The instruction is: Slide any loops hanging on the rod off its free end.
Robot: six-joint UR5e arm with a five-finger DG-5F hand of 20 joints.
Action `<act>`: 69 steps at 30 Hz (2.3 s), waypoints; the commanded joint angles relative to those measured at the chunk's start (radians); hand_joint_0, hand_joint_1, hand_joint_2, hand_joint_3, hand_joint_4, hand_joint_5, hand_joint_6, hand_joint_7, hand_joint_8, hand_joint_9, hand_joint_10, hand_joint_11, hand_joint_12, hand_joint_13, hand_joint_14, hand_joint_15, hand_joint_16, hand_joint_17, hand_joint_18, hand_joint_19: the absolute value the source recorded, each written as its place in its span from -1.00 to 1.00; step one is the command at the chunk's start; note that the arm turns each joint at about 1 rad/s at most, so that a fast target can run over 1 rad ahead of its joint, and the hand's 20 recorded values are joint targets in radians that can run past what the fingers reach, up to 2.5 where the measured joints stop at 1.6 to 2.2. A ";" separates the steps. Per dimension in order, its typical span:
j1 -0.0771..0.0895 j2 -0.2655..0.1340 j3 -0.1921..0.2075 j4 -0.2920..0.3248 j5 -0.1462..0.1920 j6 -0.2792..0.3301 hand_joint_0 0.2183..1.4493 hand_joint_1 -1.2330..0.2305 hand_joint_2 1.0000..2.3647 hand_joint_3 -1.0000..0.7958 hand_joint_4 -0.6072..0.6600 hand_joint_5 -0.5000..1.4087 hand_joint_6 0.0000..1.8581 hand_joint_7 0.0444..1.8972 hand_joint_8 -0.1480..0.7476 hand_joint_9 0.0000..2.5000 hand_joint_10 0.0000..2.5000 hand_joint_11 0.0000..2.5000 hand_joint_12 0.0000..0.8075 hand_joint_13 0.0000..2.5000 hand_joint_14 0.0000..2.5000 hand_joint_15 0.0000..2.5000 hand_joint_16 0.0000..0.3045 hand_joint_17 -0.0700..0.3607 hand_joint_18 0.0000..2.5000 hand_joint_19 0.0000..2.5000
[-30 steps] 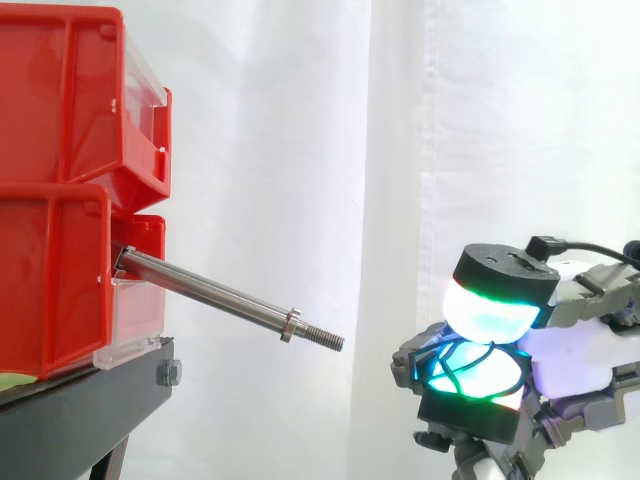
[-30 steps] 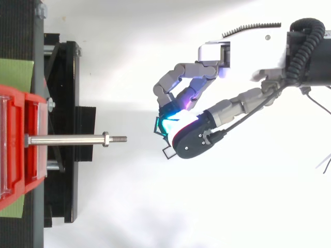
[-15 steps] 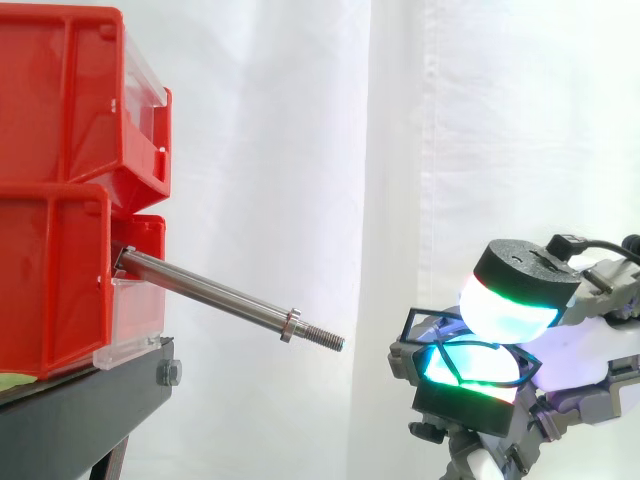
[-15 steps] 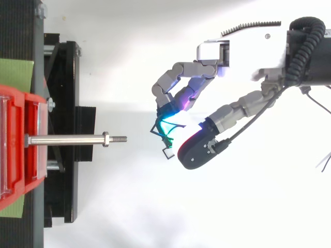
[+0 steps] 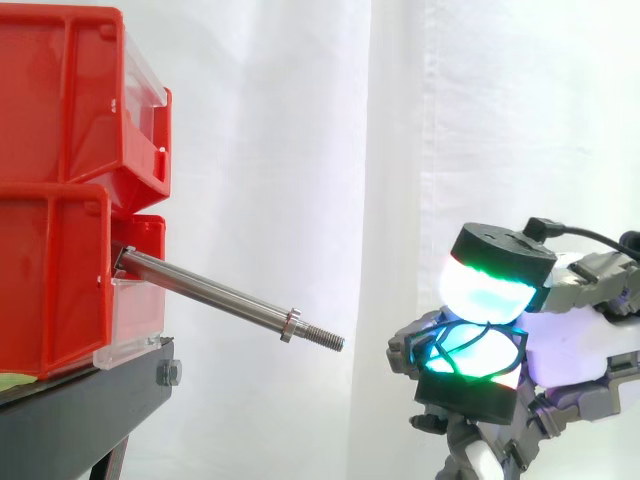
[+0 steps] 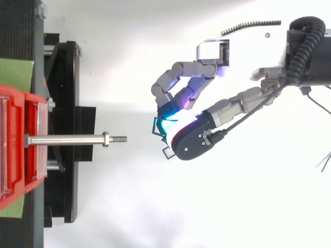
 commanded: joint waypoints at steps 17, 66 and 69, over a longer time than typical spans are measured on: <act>0.000 0.000 0.021 -0.050 0.000 0.002 -0.35 -0.25 -1.00 -0.41 0.32 -0.69 -0.06 0.24 0.08 -0.31 -0.99 -0.53 -0.03 -0.46 -0.99 -0.84 -0.59 -0.03 -0.43 -0.73; 0.002 0.000 0.021 -0.043 -0.003 0.025 -0.39 -0.33 -0.98 -0.09 0.39 -0.68 -0.06 0.33 0.15 -0.33 -0.99 -0.54 0.06 -0.49 -0.99 -0.85 -0.55 0.04 -0.44 -0.73; 0.002 0.000 0.021 -0.044 -0.003 0.027 -0.34 -0.39 -0.98 -0.19 0.34 -0.69 -0.06 0.34 0.09 -0.34 -0.99 -0.53 -0.01 -0.50 -0.99 -0.84 -0.59 -0.02 -0.47 -0.73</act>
